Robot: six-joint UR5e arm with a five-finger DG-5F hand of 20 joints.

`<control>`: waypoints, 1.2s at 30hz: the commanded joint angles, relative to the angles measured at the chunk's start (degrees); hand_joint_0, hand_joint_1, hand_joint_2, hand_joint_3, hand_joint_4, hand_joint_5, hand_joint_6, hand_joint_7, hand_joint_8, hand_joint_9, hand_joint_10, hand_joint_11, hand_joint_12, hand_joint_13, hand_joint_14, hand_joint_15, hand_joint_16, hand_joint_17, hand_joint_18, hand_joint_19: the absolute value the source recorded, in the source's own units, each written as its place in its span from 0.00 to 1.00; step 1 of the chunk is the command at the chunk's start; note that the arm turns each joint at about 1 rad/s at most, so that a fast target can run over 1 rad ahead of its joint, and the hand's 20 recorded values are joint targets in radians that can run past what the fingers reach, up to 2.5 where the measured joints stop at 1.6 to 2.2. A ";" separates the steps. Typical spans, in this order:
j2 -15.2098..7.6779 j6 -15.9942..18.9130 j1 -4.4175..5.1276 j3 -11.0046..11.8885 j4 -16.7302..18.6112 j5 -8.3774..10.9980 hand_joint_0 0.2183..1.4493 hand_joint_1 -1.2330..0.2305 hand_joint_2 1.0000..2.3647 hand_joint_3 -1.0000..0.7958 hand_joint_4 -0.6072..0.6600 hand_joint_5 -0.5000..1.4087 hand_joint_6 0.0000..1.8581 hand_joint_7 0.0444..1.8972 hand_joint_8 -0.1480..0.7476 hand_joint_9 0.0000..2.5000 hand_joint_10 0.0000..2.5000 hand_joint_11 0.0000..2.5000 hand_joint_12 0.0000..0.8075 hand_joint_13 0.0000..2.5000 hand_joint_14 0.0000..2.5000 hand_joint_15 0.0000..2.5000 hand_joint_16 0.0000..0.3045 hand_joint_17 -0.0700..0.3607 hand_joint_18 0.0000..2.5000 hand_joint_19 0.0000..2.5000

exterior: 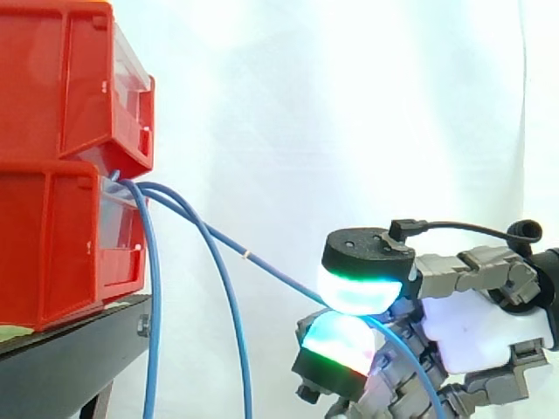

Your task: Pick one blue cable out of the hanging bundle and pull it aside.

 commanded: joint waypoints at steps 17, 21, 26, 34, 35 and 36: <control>-0.08 -0.34 0.27 -0.11 5.12 0.07 0.33 0.28 0.01 0.60 0.41 0.20 0.48 0.73 0.50 0.39 0.00 0.13 0.44 0.30 0.00 0.12 0.17 0.44 0.33 0.16; 0.01 -0.42 0.27 -0.11 5.12 0.07 0.33 0.28 0.00 0.60 0.41 0.20 0.48 0.73 0.50 0.39 0.00 0.13 0.44 0.30 0.00 0.12 0.17 0.44 0.33 0.16; 0.01 -0.42 0.27 -0.11 5.12 0.07 0.33 0.28 0.00 0.60 0.41 0.20 0.48 0.73 0.50 0.39 0.00 0.13 0.44 0.30 0.00 0.12 0.17 0.44 0.33 0.16; 0.01 -0.42 0.27 -0.11 5.12 0.07 0.33 0.28 0.00 0.60 0.41 0.20 0.48 0.73 0.50 0.39 0.00 0.13 0.44 0.30 0.00 0.12 0.17 0.44 0.33 0.16; 0.01 -0.42 0.27 -0.11 5.12 0.07 0.33 0.28 0.00 0.60 0.41 0.20 0.48 0.73 0.50 0.40 0.00 0.13 0.44 0.30 0.00 0.12 0.17 0.44 0.33 0.16; 0.01 -0.42 0.27 -0.11 5.12 0.07 0.33 0.28 0.00 0.60 0.41 0.20 0.48 0.73 0.50 0.39 0.00 0.13 0.44 0.30 0.00 0.12 0.17 0.44 0.33 0.16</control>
